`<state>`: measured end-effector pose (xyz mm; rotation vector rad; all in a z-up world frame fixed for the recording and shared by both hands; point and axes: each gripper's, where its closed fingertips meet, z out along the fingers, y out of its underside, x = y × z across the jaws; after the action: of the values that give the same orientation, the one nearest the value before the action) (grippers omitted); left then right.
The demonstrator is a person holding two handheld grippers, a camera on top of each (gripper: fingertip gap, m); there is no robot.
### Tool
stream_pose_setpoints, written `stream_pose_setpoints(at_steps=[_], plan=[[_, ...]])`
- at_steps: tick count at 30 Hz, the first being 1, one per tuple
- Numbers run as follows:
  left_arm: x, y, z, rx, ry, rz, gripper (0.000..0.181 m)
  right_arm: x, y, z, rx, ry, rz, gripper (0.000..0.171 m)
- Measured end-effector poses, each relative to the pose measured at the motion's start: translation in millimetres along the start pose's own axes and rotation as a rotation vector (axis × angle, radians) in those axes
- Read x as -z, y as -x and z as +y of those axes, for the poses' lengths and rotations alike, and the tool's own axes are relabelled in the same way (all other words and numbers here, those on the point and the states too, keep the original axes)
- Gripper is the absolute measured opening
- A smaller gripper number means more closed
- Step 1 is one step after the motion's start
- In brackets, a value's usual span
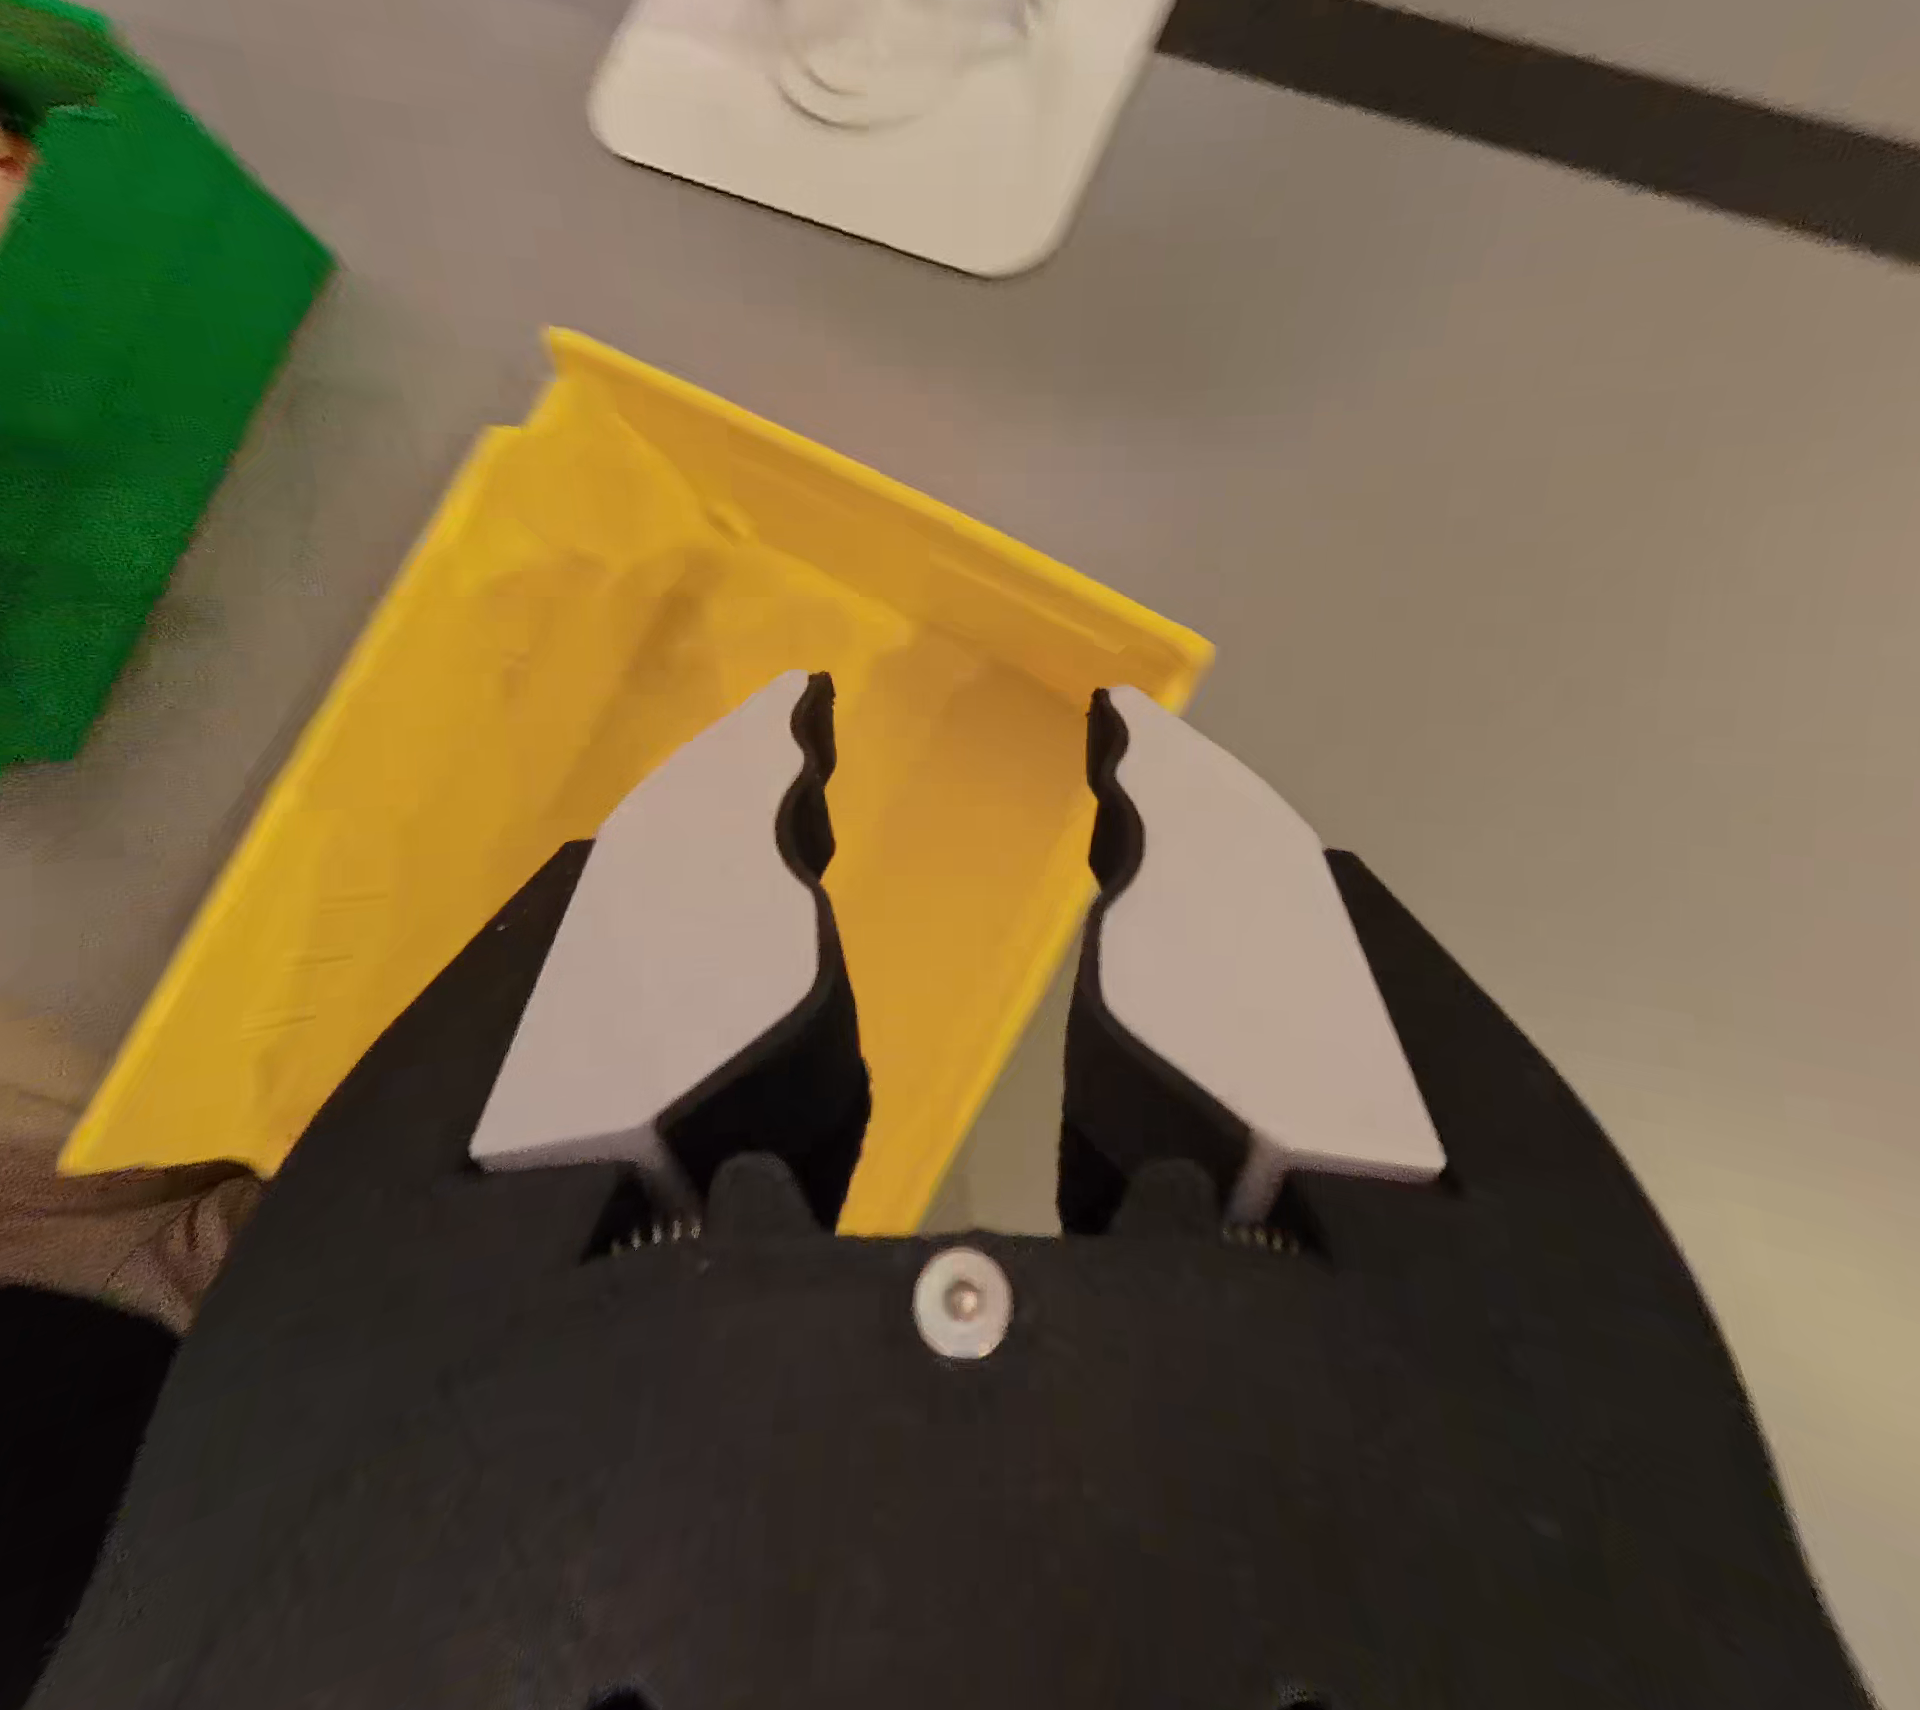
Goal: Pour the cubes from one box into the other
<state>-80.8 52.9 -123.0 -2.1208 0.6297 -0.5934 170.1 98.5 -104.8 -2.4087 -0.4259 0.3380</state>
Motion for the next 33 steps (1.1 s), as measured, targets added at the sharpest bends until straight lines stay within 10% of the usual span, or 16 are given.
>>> stream_pose_setpoints(at_steps=[1, 7, 12, 22, 33], plan=[[16.3, 28.3, -7.8, 0.003, -0.024, -0.055, 0.074, 0.1, 20.6, -6.5, 0.033, -0.007, -0.036, 0.042], [113.0, 214.2, -9.0, 0.023, 0.052, -0.426, 0.076, -47.2, 169.2, -33.0, 0.233, 0.066, -0.276, 0.042], [128.5, 293.7, 42.2, 0.114, 0.325, -0.424, 0.08, -117.6, 262.3, -47.9, 0.354, 0.232, -0.335, 0.043], [97.4, 302.1, 109.1, 0.278, 0.536, -0.174, 0.017, -230.4, 313.6, -40.9, 0.353, 0.542, -0.301, 0.042], [88.0, 310.5, 102.2, 0.153, 0.576, -0.246, 0.004, -228.3, 314.1, -35.2, 0.254, 0.596, -0.404, 0.013]])
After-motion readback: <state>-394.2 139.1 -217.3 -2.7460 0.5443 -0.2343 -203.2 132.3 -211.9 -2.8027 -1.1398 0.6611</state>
